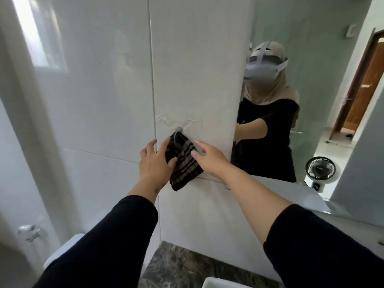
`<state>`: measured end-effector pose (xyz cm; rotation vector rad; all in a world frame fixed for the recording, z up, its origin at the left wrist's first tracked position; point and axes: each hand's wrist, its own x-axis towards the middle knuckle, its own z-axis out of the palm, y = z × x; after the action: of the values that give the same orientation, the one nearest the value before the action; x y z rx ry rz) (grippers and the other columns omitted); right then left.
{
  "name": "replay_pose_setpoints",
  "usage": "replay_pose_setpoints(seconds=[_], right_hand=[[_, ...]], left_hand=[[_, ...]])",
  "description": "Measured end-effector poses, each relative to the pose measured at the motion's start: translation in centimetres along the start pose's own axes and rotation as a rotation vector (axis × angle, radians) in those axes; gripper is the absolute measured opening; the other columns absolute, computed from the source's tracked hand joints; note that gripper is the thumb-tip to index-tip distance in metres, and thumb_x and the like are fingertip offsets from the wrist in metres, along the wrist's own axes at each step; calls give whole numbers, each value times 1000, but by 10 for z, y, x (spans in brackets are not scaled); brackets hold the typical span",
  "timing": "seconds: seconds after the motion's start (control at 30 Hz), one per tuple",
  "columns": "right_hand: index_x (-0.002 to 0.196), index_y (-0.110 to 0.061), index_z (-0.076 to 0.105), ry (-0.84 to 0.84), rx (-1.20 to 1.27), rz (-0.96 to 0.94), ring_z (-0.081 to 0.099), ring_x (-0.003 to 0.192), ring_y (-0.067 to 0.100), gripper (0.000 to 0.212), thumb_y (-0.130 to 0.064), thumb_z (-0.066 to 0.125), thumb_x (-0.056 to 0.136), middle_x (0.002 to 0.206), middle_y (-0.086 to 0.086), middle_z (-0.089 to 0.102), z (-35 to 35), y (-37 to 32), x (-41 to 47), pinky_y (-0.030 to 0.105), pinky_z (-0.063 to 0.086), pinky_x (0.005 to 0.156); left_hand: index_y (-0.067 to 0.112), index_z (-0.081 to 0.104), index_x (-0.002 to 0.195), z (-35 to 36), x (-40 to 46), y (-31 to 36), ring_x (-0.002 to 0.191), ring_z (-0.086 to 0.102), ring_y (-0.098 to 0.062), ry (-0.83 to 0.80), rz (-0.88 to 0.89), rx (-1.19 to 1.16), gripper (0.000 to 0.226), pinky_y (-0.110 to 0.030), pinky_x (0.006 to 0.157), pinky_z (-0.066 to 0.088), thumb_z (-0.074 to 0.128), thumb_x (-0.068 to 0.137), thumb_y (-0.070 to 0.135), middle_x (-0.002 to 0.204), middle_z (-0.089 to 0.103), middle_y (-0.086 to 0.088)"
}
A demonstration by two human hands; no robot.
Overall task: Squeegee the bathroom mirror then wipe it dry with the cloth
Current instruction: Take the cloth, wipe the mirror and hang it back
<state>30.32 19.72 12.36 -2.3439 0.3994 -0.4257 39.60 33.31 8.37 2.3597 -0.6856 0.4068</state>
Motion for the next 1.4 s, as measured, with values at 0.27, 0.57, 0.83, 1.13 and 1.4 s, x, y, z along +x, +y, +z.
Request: replay_pose_setpoints(seconds=[0.27, 0.57, 0.83, 1.13, 1.4], right_hand=[[147, -35, 30, 19, 213, 6, 35, 137, 23, 50, -42, 34, 98, 152, 5, 30, 44, 4, 35, 40, 29, 114], [145, -34, 34, 157, 317, -222, 41, 127, 10, 44, -38, 35, 101, 133, 1, 39, -5, -16, 16, 21, 27, 107], [144, -35, 36, 578, 347, -470, 29, 139, 6, 46, -38, 45, 98, 136, -9, 44, -106, -43, -13, 31, 21, 118], [142, -43, 37, 946, 421, -347, 46, 112, 5, 52, -55, 46, 92, 128, -3, 45, -208, -60, -38, 19, 30, 106], [140, -43, 39, 1288, -238, -502, 55, 101, 24, 47, -49, 46, 94, 129, 8, 42, -295, -127, -1, 38, 54, 78]], left_hand=[[41, 28, 143, 25, 11, 1, 107, 55, -18, 10, -52, -335, 57, -28, 76, 39, 54, 92, 37, 120, 55, 1], [39, 52, 126, -25, 8, 46, 83, 66, -7, 118, 36, -757, 41, -21, 69, 52, 61, 90, 21, 92, 62, 17], [33, 47, 137, -72, 9, 148, 91, 63, 8, -28, 386, -925, 43, -18, 83, 53, 49, 97, 18, 117, 65, 6], [26, 46, 137, -108, 36, 235, 118, 52, -13, 98, 555, -635, 42, -30, 99, 40, 36, 99, 39, 131, 56, 1], [26, 4, 150, -92, 84, 261, 146, -2, -21, 197, 529, -152, 65, -52, 114, 20, 33, 96, 48, 160, -7, 1]])
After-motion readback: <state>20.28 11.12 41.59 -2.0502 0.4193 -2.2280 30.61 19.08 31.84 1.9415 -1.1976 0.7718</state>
